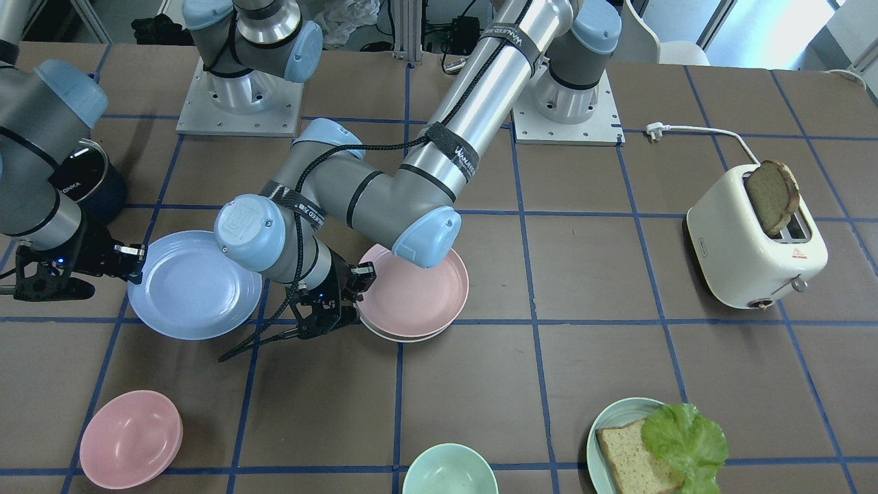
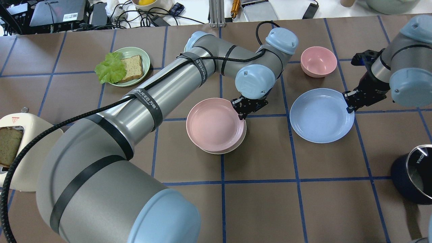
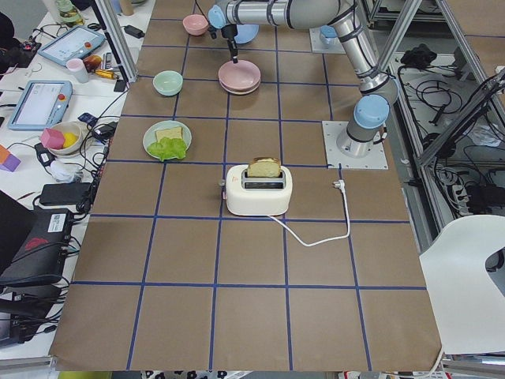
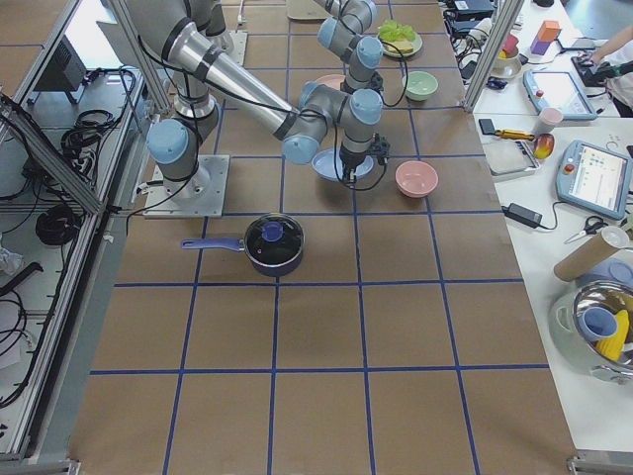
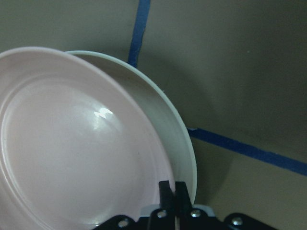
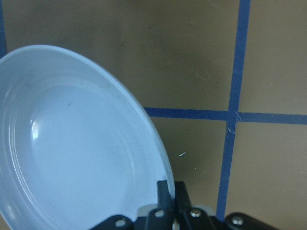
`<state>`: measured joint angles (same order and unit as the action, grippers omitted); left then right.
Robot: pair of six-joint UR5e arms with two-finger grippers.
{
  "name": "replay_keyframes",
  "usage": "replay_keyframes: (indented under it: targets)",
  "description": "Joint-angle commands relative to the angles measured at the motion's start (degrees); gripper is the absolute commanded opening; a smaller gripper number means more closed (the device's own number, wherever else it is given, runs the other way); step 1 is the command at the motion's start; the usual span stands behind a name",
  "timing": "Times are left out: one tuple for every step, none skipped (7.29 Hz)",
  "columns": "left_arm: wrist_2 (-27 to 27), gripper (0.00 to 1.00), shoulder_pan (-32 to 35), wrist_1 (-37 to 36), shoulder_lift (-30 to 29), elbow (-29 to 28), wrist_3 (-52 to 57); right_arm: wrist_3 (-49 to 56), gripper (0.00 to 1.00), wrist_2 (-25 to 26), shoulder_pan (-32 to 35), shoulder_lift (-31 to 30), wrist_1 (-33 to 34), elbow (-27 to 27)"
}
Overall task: Stack three plates with pink and blue
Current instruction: 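Lower the pink plate onto the cream plate with the left gripper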
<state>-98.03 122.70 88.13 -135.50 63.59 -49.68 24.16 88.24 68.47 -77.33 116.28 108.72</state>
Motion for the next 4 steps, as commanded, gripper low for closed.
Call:
replay_keyframes:
  targets:
    - [-0.1, 0.0, 0.0, 0.0, -0.7, -0.3, 0.0, -0.2, 0.0, 0.0, 0.0, 0.0, -0.1, 0.0]
    - [-0.1, 0.0, 0.0, 0.0, -0.7, -0.3, 0.0, -0.3, 0.0, 0.1, 0.0, 0.0, -0.1, 0.0]
    - [-0.2, 0.0, -0.1, 0.3, -0.6, -0.3, 0.0, -0.3, 0.0, 0.1, 0.0, 0.0, -0.1, 0.0]
    - [-0.2, 0.0, -0.1, 0.2, -0.6, -0.3, 0.0, -0.3, 0.0, 0.1, 0.0, 0.0, -0.1, -0.1]
